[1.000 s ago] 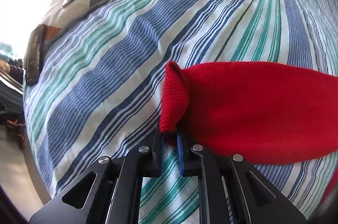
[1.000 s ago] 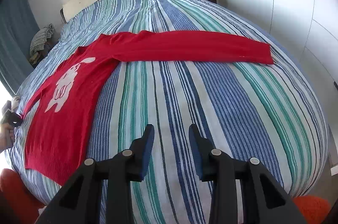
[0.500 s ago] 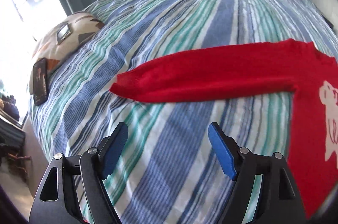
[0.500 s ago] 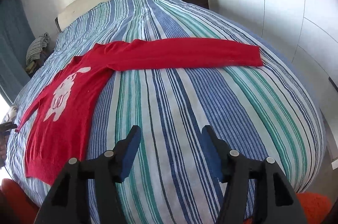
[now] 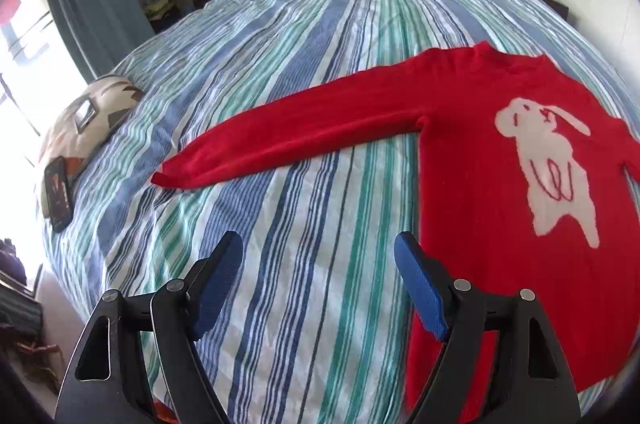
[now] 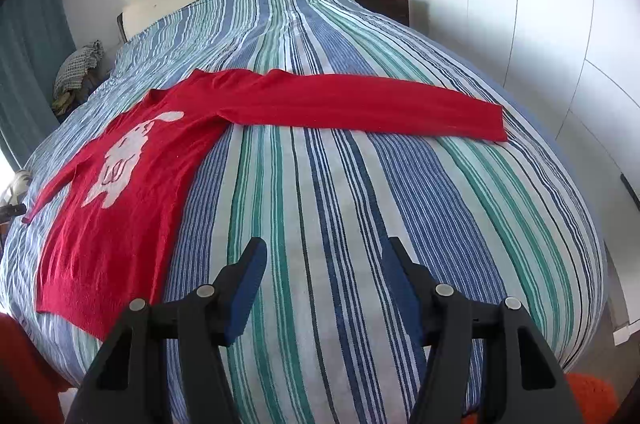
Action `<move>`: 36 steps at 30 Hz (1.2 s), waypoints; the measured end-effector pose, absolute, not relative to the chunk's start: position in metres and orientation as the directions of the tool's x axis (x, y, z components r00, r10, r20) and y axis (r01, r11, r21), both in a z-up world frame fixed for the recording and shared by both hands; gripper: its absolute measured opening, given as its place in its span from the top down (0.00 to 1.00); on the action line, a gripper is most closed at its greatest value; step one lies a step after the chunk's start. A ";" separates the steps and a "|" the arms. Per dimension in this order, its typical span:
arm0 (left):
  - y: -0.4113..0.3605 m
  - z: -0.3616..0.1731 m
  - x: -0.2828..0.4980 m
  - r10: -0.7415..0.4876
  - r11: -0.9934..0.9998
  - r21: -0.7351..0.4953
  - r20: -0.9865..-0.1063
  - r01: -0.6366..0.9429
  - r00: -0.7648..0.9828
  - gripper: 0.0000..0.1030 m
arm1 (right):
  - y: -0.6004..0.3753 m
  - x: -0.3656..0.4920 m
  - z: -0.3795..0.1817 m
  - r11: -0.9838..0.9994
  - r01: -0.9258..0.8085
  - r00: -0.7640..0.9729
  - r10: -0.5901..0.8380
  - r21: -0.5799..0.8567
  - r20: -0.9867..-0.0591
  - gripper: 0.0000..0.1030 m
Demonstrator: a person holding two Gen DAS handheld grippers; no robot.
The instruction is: Fold small clothes
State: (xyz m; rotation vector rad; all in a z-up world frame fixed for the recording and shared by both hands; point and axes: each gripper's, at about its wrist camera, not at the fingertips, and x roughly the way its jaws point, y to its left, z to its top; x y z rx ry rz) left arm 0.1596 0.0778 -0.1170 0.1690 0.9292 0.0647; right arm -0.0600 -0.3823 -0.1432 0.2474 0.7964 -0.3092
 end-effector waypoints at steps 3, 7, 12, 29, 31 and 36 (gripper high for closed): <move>0.068 -0.119 0.147 0.105 0.987 0.158 -0.794 0.036 0.599 0.22 | -0.373 -0.058 -0.140 0.941 0.331 0.665 -0.179 0.071 -0.725 0.42; 0.052 -0.134 0.122 0.022 0.992 0.087 -0.819 0.086 0.573 0.18 | -0.347 -0.054 -0.135 0.971 0.233 0.687 -0.130 0.048 -0.715 0.42; 0.024 -0.174 0.090 0.010 0.983 0.105 -0.850 0.151 0.526 0.18 | -0.298 -0.046 -0.128 0.974 0.107 0.706 0.065 0.197 -0.705 0.42; 0.053 -0.181 0.051 -0.061 0.993 -0.002 -0.859 0.115 0.508 0.07 | -0.265 -0.060 -0.156 0.989 0.084 0.614 0.046 0.123 -0.788 0.38; 0.059 -0.170 0.052 -0.078 0.995 -0.033 -0.832 0.092 0.549 0.07 | -0.283 -0.065 -0.145 0.977 0.160 0.669 -0.002 0.142 -0.744 0.34; 0.076 -0.166 0.056 -0.043 0.999 -0.041 -0.809 0.017 0.586 0.07 | -0.321 -0.072 -0.153 0.928 0.321 0.656 -0.076 0.187 -0.751 0.32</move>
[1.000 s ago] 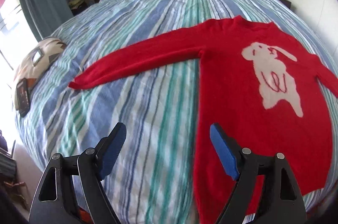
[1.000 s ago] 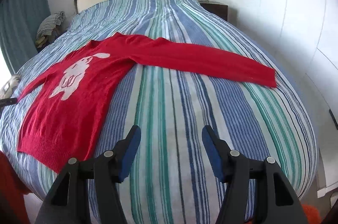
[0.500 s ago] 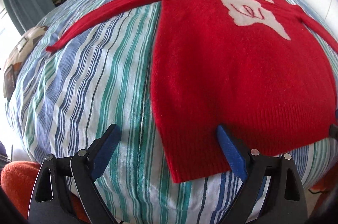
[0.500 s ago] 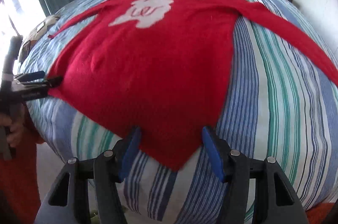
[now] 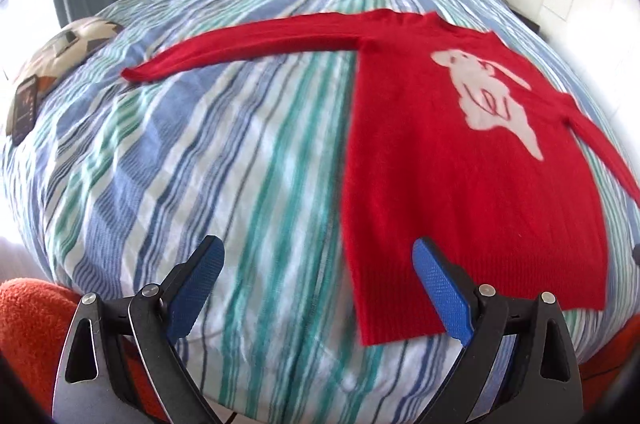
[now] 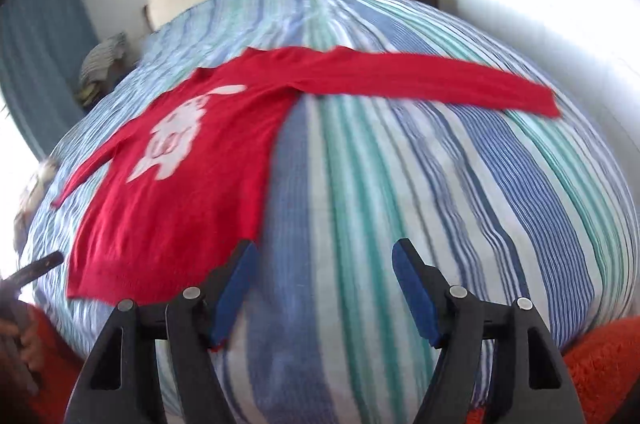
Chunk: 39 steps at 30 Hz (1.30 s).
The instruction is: Fold small clothes
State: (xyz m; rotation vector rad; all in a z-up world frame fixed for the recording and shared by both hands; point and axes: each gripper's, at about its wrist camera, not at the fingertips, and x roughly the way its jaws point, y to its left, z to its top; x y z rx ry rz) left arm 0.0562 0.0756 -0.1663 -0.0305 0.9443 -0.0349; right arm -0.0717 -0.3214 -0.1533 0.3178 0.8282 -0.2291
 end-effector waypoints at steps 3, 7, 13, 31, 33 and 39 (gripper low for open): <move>0.087 -0.166 0.060 -0.012 0.999 -0.041 -0.804 -0.035 0.594 0.07 | -0.341 -0.073 -0.159 0.892 0.396 0.642 -0.101 0.216 -0.760 0.32; 0.103 -0.169 0.067 -0.001 0.994 -0.066 -0.812 -0.090 0.584 0.07 | -0.355 -0.075 -0.159 0.865 0.447 0.649 -0.141 0.226 -0.747 0.32; 0.107 -0.174 0.069 0.019 0.992 -0.057 -0.819 -0.115 0.573 0.07 | -0.358 -0.071 -0.168 0.871 0.444 0.619 -0.128 0.210 -0.775 0.32; 0.114 -0.178 0.070 0.052 0.990 -0.032 -0.825 -0.138 0.562 0.07 | -0.355 -0.073 -0.166 0.869 0.452 0.623 -0.149 0.199 -0.768 0.32; 0.114 -0.178 0.070 0.054 0.990 -0.029 -0.825 -0.138 0.563 0.07 | -0.355 -0.074 -0.166 0.870 0.452 0.624 -0.149 0.199 -0.767 0.32; 0.117 -0.176 0.069 0.055 0.989 -0.033 -0.823 -0.143 0.566 0.07 | -0.354 -0.074 -0.165 0.872 0.450 0.626 -0.153 0.194 -0.765 0.32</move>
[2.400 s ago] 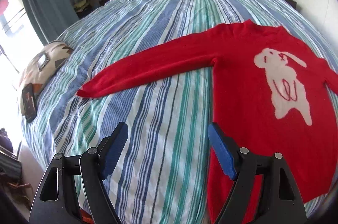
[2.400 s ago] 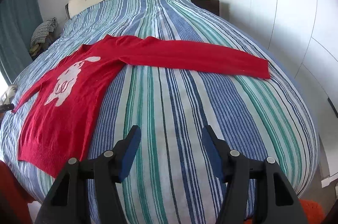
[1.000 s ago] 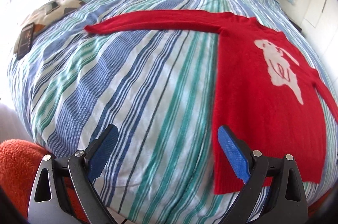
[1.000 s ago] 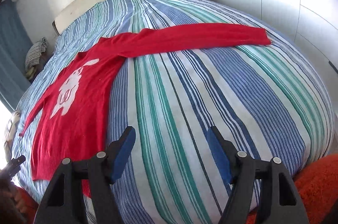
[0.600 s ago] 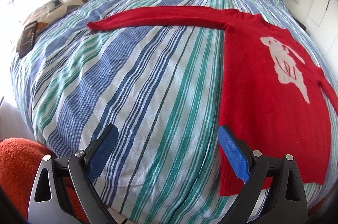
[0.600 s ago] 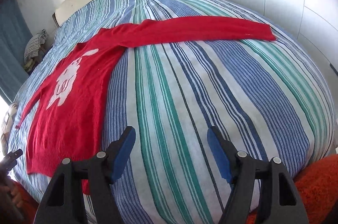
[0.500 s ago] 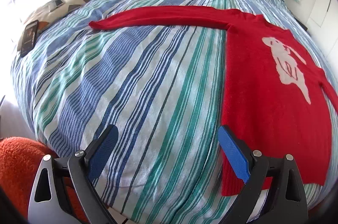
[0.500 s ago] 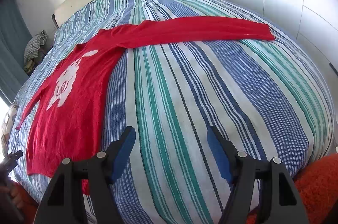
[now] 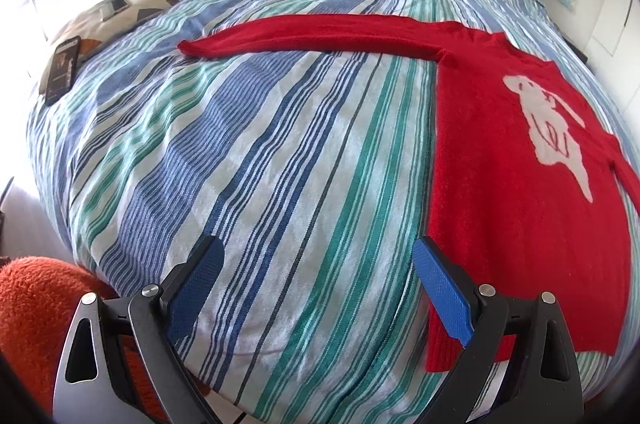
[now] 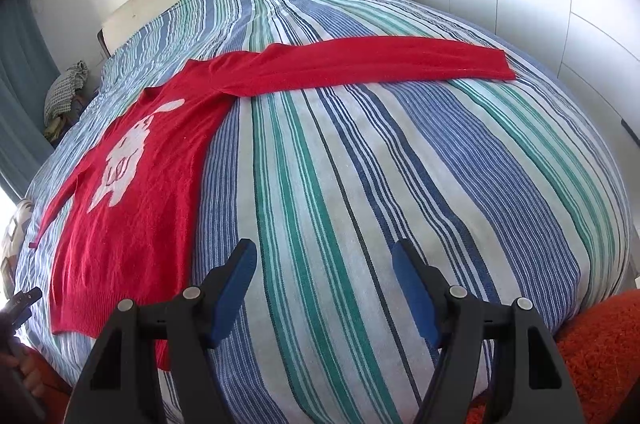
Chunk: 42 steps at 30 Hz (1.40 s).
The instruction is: Fold small clothes
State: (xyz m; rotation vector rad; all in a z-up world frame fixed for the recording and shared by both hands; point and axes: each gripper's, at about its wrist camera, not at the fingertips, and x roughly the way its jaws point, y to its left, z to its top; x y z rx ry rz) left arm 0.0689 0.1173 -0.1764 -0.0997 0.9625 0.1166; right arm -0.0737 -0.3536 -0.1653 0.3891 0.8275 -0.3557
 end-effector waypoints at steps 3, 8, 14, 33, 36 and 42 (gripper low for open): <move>0.119 -0.176 0.069 0.053 0.988 -0.038 -0.823 -0.148 0.566 0.07 | -0.353 -0.074 -0.165 0.872 0.449 0.626 -0.153 0.193 -0.765 0.32; 0.120 -0.176 0.070 0.054 0.987 -0.042 -0.825 -0.156 0.563 0.07 | -0.353 -0.074 -0.165 0.873 0.449 0.624 -0.154 0.191 -0.766 0.32; 0.121 -0.175 0.070 0.054 0.987 -0.043 -0.824 -0.156 0.565 0.07 | -0.353 -0.073 -0.165 0.873 0.448 0.624 -0.152 0.191 -0.767 0.32; 0.123 -0.173 0.069 0.054 0.985 -0.049 -0.820 -0.164 0.570 0.07 | -0.354 -0.072 -0.165 0.874 0.447 0.628 -0.153 0.193 -0.763 0.32; 0.124 -0.170 0.068 0.044 0.984 -0.065 -0.817 -0.167 0.575 0.07 | -0.353 -0.071 -0.165 0.875 0.447 0.625 -0.155 0.188 -0.765 0.32; 0.125 -0.168 0.068 0.049 0.982 -0.066 -0.817 -0.178 0.574 0.07 | -0.351 -0.073 -0.159 0.878 0.433 0.646 -0.144 0.204 -0.750 0.32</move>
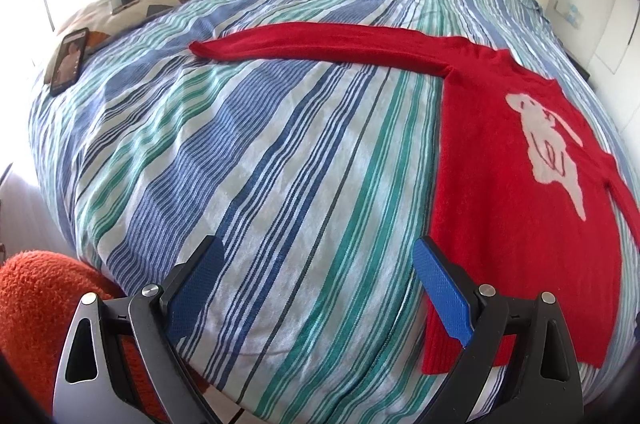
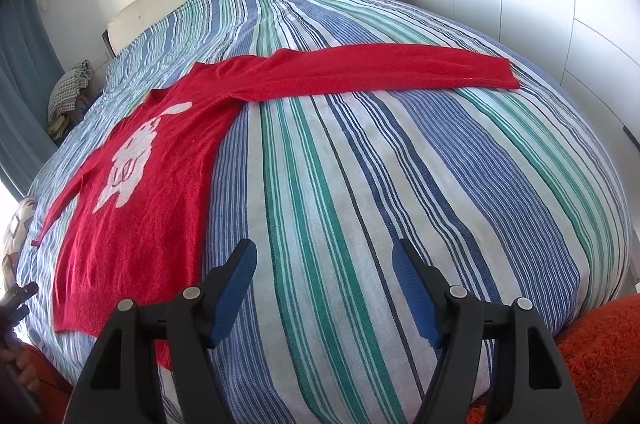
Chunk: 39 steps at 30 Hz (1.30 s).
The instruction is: Fold small clothes
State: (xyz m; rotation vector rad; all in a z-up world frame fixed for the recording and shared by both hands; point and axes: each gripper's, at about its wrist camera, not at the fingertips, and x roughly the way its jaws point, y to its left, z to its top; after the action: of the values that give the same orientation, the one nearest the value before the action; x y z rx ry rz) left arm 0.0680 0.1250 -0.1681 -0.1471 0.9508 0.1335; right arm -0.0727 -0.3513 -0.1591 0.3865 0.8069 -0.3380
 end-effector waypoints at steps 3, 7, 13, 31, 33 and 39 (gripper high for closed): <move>0.123 -0.168 0.067 0.053 0.983 -0.059 -0.817 -0.175 0.574 0.07 | -0.365 -0.073 -0.155 0.853 0.439 0.667 -0.099 0.282 -0.738 0.32; 0.122 -0.168 0.067 0.064 0.984 -0.043 -0.814 -0.170 0.577 0.07 | -0.416 -0.070 -0.142 0.793 0.463 0.715 -0.069 0.397 -0.696 0.32; 0.126 -0.172 0.069 0.068 0.981 -0.049 -0.822 -0.189 0.565 0.07 | -0.536 -0.073 -0.132 0.592 0.552 0.771 -0.096 0.586 -0.630 0.32; 0.127 -0.191 0.076 0.114 0.976 0.001 -0.853 -0.217 0.509 0.07 | -0.628 -0.024 -0.200 0.254 0.626 0.772 -0.071 0.737 -0.631 0.55; 0.126 -0.194 0.077 0.117 0.976 0.006 -0.859 -0.218 0.498 0.07 | -0.631 -0.022 -0.202 0.259 0.660 0.742 -0.073 0.706 -0.667 0.96; 0.124 -0.195 0.079 0.087 0.979 -0.021 -0.858 -0.204 0.506 0.07 | -0.599 0.017 -0.125 0.501 0.602 0.760 -0.120 0.622 -0.639 0.96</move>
State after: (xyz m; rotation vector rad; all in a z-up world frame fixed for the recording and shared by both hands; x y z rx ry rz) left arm 0.0788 0.1236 -0.1947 -0.1254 1.0265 0.1761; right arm 0.0168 -0.5991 -0.1253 0.9544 0.5705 -0.4661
